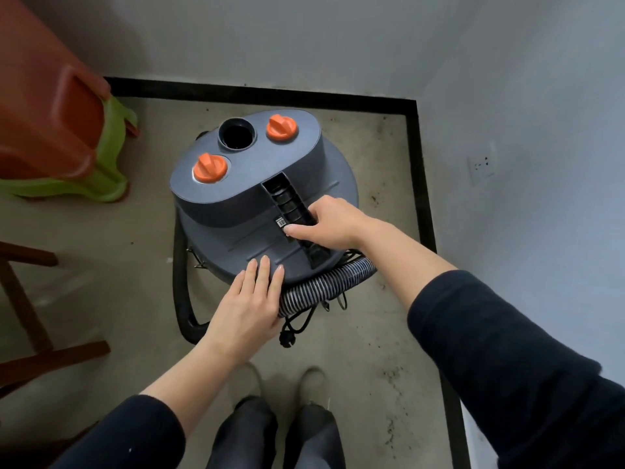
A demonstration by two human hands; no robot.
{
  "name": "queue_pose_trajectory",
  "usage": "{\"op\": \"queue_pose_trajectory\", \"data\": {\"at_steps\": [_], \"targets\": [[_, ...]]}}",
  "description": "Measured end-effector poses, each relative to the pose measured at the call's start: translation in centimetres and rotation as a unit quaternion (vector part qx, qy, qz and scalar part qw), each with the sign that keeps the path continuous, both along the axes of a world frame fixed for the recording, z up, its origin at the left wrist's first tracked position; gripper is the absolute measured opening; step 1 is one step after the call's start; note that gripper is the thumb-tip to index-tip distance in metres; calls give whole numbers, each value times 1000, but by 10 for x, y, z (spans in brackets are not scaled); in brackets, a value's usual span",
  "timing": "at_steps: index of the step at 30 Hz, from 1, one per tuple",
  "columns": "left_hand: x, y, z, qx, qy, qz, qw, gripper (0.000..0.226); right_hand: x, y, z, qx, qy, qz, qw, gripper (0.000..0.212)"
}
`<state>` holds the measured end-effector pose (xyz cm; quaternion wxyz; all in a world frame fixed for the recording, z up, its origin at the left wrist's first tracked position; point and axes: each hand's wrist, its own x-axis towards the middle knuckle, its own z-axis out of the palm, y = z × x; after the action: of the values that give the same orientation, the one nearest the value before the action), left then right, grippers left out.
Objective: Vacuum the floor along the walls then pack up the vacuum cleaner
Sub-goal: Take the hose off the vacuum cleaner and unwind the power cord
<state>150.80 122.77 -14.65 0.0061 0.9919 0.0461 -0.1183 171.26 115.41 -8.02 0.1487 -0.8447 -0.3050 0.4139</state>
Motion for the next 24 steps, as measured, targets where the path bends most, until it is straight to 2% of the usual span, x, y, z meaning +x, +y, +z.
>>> {"op": "queue_pose_trajectory", "data": {"at_steps": [3, 5, 8, 9, 13, 16, 17, 20, 24], "targets": [[1, 0, 1, -1, 14, 6, 1000, 89, 3, -10, -1, 24, 43, -26, 998, 30], [1, -3, 0, -3, 19, 11, 1000, 87, 3, -27, -2, 7, 51, -35, 998, 15], [2, -8, 0, -15, 23, 27, 999, 86, -9, -49, -8, -50, -3, 57, 997, 33], [2, -9, 0, -22, 25, 33, 999, 86, -13, -53, -11, -45, -18, 65, 997, 33], [1, -19, -7, -39, 38, 62, 997, 79, -19, -49, -15, 11, -70, 3, 998, 27], [5, -25, -14, -31, 28, 59, 997, 45, -20, -16, -11, 59, -27, -80, 995, 55], [6, -26, -16, -32, 22, 59, 998, 39, -21, -3, -10, 63, -14, -96, 993, 57], [6, -24, -13, 4, 11, 65, 998, 64, -24, 22, -4, 21, -85, -77, 993, 44], [4, -24, -9, 45, -7, 55, 997, 70, -24, 26, 2, -21, -112, -72, 991, 46]]}}
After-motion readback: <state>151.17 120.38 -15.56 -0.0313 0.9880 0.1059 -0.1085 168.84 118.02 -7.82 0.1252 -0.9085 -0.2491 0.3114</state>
